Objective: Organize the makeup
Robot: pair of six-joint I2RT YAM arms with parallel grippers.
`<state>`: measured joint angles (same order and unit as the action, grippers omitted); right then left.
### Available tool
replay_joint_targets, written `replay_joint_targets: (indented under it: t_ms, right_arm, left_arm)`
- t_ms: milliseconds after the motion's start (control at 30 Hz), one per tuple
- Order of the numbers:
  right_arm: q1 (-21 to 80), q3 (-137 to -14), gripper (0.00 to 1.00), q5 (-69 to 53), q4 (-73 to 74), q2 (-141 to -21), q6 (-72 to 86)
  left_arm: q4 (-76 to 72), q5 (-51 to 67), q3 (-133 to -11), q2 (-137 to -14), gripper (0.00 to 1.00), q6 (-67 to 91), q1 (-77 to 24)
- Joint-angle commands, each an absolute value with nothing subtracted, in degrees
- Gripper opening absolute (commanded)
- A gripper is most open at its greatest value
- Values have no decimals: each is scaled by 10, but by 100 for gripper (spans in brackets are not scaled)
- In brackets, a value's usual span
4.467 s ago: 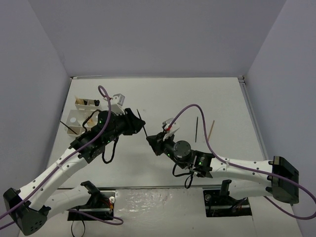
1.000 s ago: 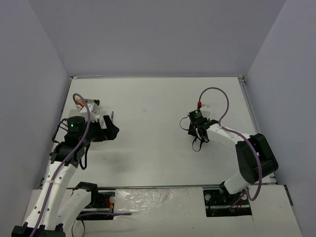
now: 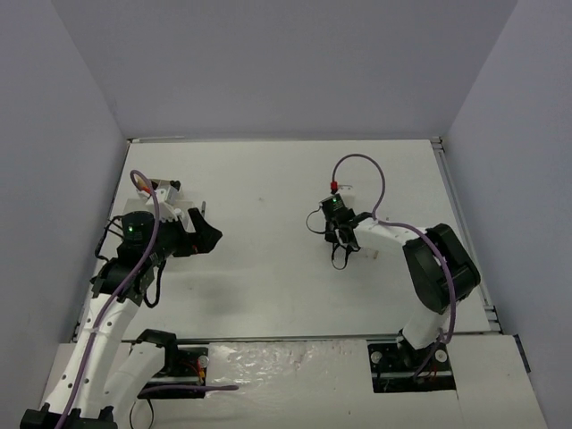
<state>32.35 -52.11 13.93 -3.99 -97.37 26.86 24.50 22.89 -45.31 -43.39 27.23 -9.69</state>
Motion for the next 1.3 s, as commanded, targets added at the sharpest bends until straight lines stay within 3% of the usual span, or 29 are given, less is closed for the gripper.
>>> replay_joint_targets:
  t_ms: [0,267,400,800,867,1067,1267]
  right_arm:
    - [474,-512,0,149,-166,-863,244]
    - [637,-480,0,168,-367,-818,184]
    - [688,-476,0,169,-439,-815,151]
    - [712,-466,0,164,-516,-806,141]
    - [712,-464,0,167,-518,-804,141]
    - [713,-461,0,174,-523,-798,139]
    - [713,-457,0,178,-526,-794,137]
  left_arm:
    - [180,245,-479,-446,97,347,-124]
    - [188,199,-511,-444,97,380,-161]
    - [188,183,-511,-434,92,379,-180]
    - [183,140,-491,-419,65,407,-251]
    - [173,123,-491,-424,54,409,-272]
    - [155,96,-495,-443,36,406,-313]
    - [142,73,-496,-449,6,402,-330]
